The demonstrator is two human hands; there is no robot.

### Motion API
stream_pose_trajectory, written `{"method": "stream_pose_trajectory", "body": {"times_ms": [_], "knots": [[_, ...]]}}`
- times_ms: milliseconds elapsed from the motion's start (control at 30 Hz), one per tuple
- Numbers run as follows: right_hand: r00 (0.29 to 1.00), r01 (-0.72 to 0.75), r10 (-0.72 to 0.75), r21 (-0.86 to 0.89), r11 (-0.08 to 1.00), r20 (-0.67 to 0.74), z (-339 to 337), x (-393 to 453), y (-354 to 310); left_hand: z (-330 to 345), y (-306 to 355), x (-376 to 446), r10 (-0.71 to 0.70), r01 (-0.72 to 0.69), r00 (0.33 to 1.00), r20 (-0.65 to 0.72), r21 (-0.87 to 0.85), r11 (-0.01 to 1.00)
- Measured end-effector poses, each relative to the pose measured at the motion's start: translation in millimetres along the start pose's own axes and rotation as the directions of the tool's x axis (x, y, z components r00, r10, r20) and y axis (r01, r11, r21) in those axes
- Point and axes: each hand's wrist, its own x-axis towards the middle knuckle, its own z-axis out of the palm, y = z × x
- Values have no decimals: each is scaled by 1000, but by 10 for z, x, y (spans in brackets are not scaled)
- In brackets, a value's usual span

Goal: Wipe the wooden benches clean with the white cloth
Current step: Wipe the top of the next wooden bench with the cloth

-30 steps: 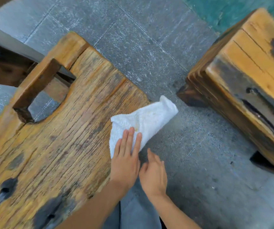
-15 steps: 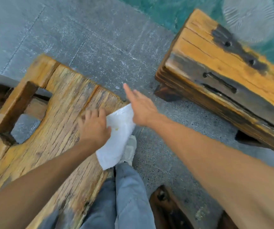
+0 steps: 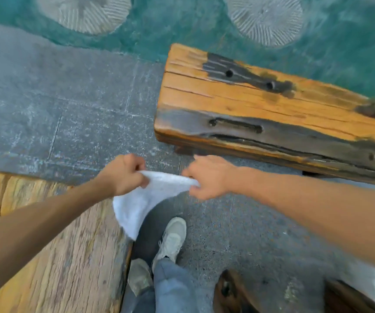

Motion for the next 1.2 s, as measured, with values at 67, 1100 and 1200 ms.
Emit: {"method": "stream_pose_trajectory", "body": {"times_ms": [67, 1100, 1200], "knots": [[989, -58, 84, 208, 976, -118, -64, -189, 406, -151, 372, 321, 48, -48, 999, -3, 38, 998], [420, -497, 822, 660, 564, -386, 137, 908, 1226, 414, 1219, 1827, 364, -199, 892, -269, 490, 849], [372, -536, 825, 627, 565, -425, -401, 1129, 1967, -47, 1713, 2525, 391, -203, 874, -288, 515, 833]]}}
